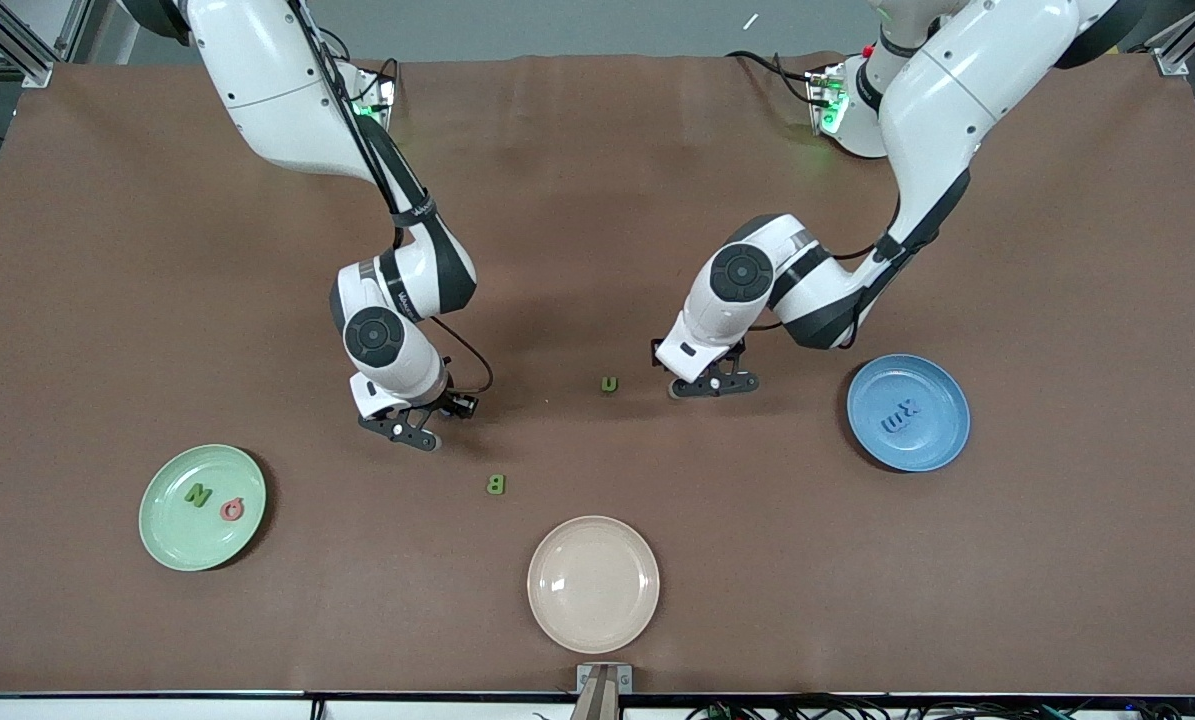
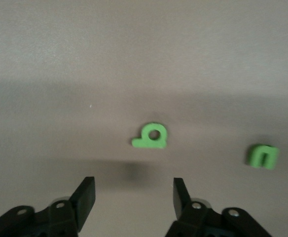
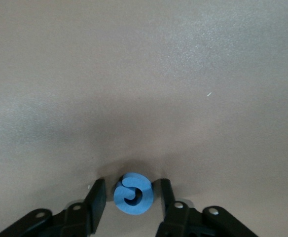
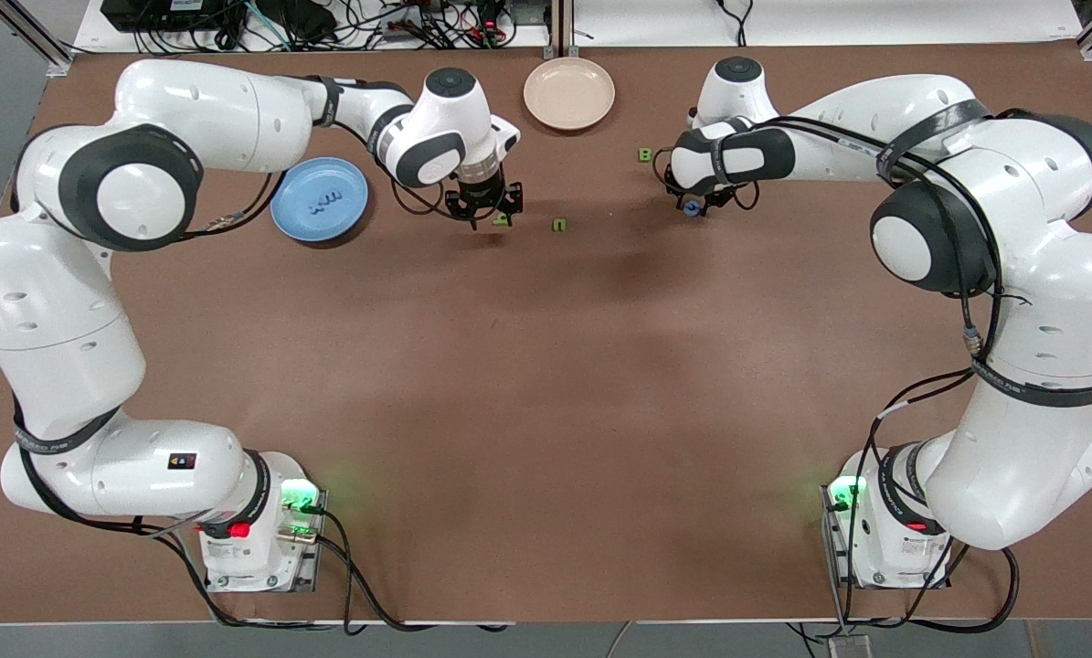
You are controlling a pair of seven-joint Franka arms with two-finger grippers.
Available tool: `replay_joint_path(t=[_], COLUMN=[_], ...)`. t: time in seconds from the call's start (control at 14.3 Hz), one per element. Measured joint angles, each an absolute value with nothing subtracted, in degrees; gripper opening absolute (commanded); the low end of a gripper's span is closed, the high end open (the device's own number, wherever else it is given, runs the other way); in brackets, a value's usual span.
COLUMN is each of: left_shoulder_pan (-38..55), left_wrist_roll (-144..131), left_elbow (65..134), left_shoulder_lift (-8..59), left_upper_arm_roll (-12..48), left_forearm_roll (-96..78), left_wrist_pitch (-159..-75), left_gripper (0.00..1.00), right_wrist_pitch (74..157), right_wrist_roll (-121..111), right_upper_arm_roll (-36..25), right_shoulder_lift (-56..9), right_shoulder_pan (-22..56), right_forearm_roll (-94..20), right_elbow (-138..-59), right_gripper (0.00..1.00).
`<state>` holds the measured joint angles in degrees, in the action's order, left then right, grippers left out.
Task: Sort upper and lower case letters into plates
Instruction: 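Put blue G on green plate while the left gripper grasps green p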
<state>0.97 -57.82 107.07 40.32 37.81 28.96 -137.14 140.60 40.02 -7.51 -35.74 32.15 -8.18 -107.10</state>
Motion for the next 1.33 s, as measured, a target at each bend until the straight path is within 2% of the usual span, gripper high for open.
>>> replay_joint_path(t=[0.07,0.21,0.42,0.63,0.84,1.05,1.12,1.19,1.26,1.33], left_shoulder_pan=[0.89,1.05,2.71,4.62,5.46,6.2,6.63,7.04,7.29,7.4], left_wrist_roll=[-58.0,-58.03,-58.05,-58.2,-58.2,-58.2,-58.2,-58.21,-58.21,-58.21], left_elbow=[106.75,105.58,102.53,99.82,99.2,99.17,99.15,99.1,98.92,98.8], left_shoulder_lift=[41.2,42.02,42.6,44.66,46.33,46.71,46.71,46.71,46.71,46.71], left_upper_arm_roll=[37.62,37.59,37.17,35.84,34.56,33.96,33.72,33.46,33.31,33.24], left_forearm_roll=[29.95,30.36,30.98,33.91,34.86,34.9,34.9,34.9,34.9,34.9], left_wrist_pitch=[-137.72,-138.26,-138.27,-138.23,-138.22,-138.09,-138.04,-137.91,-137.55,-137.15], left_gripper=[0.71,0.69,0.69,0.69,0.67,0.66,0.64,0.62,0.59,0.56], right_wrist_pitch=[140.63,140.56,138.35,131.69,129.01,129.01,129.18,130.0,131.92,134.58], right_wrist_roll=[40.02,39.91,39.11,29.95,14.69,0.45,-3.04,-5.96,-8.23,-9.84], right_upper_arm_roll=[-7.52,-7.72,-9.3,-13.44,-14.58,-14.6,-14.59,-14.56,-14.54,-14.52], right_shoulder_lift=[-35.59,-35.39,-34.95,-34.58,-34.51,-34.72,-35.12,-35.69,-36.44,-37.38], right_shoulder_pan=[32.15,32.16,32.05,29.69,21.83,14.35,12.5,10.88,9.68,8.83], right_forearm_roll=[-8.2,-8.19,-7.74,-6.78,-5.66,-2.79,-1.92,-1.23,-0.85,-0.82], right_elbow=[-107.13,-107.12,-105.28,-98.68,-93.6,-92.3,-92.07,-91.96,-91.93,-91.93], right_gripper=[0.05,0.01,0.01,0.01,0.01,0.06,0.13,0.28,0.62,0.78])
